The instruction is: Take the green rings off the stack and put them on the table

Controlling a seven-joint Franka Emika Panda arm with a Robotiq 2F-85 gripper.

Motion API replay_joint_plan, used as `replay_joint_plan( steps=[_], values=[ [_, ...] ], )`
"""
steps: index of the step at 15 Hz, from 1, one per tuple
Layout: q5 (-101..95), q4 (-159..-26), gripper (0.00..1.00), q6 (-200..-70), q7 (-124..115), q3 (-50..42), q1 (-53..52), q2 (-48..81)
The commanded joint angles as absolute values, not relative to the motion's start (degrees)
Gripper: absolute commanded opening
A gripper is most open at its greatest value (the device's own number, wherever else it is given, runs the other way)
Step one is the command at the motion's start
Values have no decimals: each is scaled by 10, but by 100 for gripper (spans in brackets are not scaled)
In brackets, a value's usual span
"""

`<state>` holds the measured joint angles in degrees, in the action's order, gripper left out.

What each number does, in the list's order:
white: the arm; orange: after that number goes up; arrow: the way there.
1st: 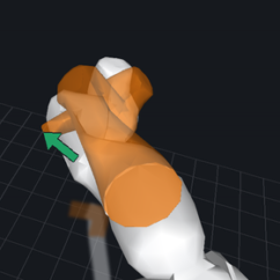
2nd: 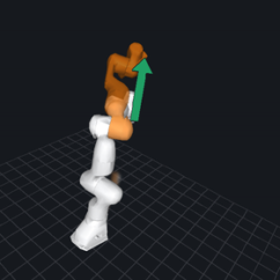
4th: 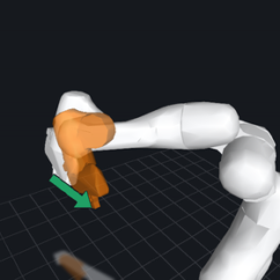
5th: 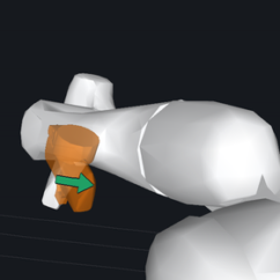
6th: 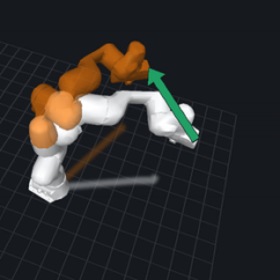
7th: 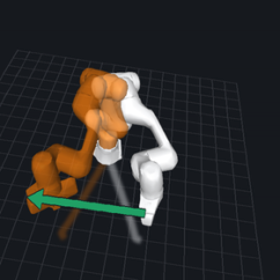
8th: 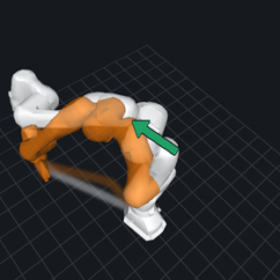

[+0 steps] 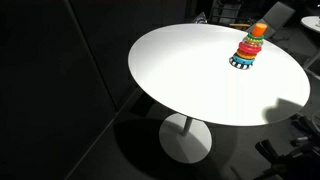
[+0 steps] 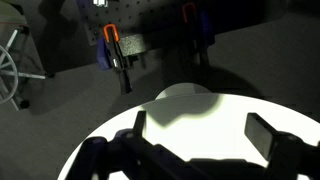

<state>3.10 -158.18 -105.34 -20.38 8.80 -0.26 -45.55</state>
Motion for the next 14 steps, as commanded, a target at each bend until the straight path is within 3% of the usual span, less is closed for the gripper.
replay_joint_plan(
  steps=[1, 14],
  values=[
    [32, -1581, 100, -1052, -203, 89, -1, -456],
    [22, -1571, 100, -1072, -190, 79, 8, -444]
  ],
)
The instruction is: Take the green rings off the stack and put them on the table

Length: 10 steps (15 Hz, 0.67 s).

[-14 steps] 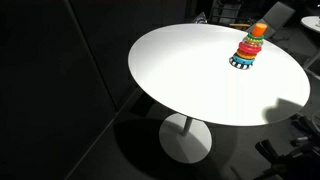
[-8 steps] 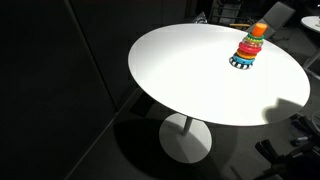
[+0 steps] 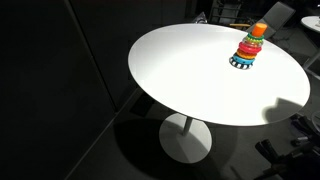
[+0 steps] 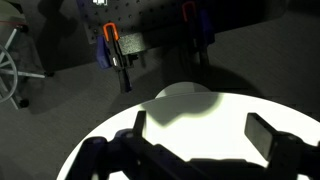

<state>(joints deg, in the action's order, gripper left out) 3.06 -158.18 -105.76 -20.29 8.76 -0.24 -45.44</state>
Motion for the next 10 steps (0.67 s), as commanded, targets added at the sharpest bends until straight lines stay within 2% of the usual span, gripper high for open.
replay_joint_plan(
  steps=[1, 10],
  values=[
    [18, -1568, 100, -1083, -185, 75, 12, -440],
    [-12, -1522, 100, -1196, -131, 20, 50, -377]
  ],
)
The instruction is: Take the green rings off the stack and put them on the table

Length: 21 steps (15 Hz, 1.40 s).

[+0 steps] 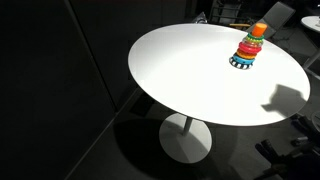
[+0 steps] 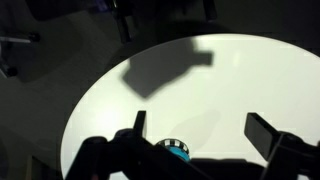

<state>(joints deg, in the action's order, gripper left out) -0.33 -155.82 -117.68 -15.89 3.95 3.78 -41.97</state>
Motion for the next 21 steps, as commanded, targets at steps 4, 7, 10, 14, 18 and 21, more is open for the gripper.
replay_joint_plan(
  steps=[4, 7, 10, 14, 18, 21],
  values=[
    [-16, -1479, 100, -1231, -98, -4, 60, -312],
    [-24, -1440, 100, -1250, -78, -9, 59, -254],
    [-38, -1403, 100, -1268, -58, -9, 53, -196],
    [-37, -1365, 100, -1284, -14, -12, 40, -138],
    [-32, -1371, 100, -1288, -20, -10, 36, -133],
    [-33, -1363, 100, -1288, -19, -10, 34, -124]
  ],
)
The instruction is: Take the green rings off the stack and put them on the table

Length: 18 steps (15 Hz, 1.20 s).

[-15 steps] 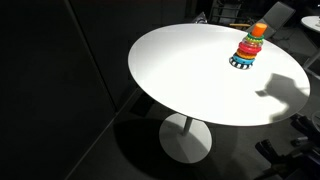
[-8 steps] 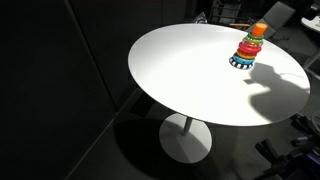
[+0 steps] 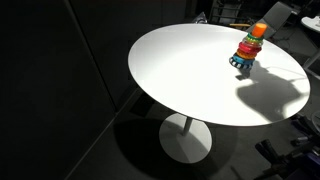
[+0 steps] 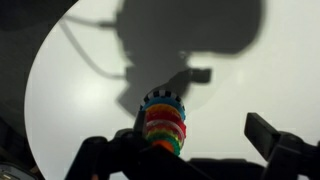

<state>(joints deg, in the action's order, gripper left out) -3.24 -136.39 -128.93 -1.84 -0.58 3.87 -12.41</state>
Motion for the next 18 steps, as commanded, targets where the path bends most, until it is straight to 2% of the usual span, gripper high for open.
replay_joint_plan(
  steps=[1, 6, 18],
  values=[
    [-33, -1363, 100, -1288, -19, -10, 34, -124],
    [-46, -1374, 100, -1322, -52, -11, 43, -104],
    [-50, -1377, 100, -1499, -82, -32, 50, -11]
  ],
)
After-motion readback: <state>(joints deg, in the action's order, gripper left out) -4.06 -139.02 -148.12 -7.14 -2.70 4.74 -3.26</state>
